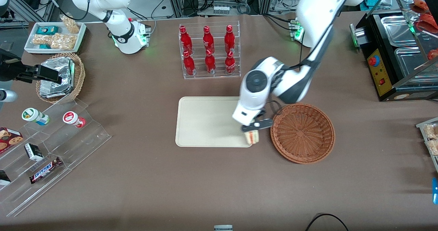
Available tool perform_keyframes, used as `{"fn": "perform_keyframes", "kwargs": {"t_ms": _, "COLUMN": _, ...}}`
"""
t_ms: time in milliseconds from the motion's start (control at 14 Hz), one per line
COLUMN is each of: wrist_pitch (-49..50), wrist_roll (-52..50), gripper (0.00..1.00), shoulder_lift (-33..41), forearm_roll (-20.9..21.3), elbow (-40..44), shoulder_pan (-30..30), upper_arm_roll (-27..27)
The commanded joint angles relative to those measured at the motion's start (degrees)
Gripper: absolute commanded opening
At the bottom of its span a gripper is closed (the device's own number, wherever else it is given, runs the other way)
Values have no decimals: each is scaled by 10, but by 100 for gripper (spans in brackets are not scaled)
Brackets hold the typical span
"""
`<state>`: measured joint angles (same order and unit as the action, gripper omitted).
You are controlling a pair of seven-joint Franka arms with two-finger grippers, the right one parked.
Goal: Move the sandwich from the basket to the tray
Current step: 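Carry the held sandwich over the cream tray with the left gripper, then lower the sandwich onto the tray and open the left gripper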
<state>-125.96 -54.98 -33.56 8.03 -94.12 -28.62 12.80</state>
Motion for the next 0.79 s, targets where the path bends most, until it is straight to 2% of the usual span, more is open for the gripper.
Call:
{"fn": "perform_keyframes", "kwargs": {"t_ms": 0, "wrist_pitch": 12, "wrist_roll": -16, "gripper": 22, "shoulder_lift": -70, "forearm_roll": 7, "elbow": 82, "shoulder_pan": -52, "upper_arm_roll": -8}}
{"fn": "perform_keyframes", "kwargs": {"t_ms": 571, "wrist_pitch": -16, "wrist_roll": -29, "gripper": 25, "shoulder_lift": -94, "forearm_roll": 8, "elbow": 103, "shoulder_pan": -110, "upper_arm_roll": -8}}
{"fn": "perform_keyframes", "kwargs": {"t_ms": 643, "wrist_pitch": -21, "wrist_roll": -29, "gripper": 29, "shoulder_lift": -98, "forearm_roll": 9, "elbow": 103, "shoulder_pan": -118, "upper_arm_roll": -8}}
{"fn": "perform_keyframes", "kwargs": {"t_ms": 714, "wrist_pitch": -21, "wrist_roll": -29, "gripper": 47, "shoulder_lift": -100, "forearm_roll": 9, "elbow": 104, "shoulder_pan": -123, "upper_arm_roll": -8}}
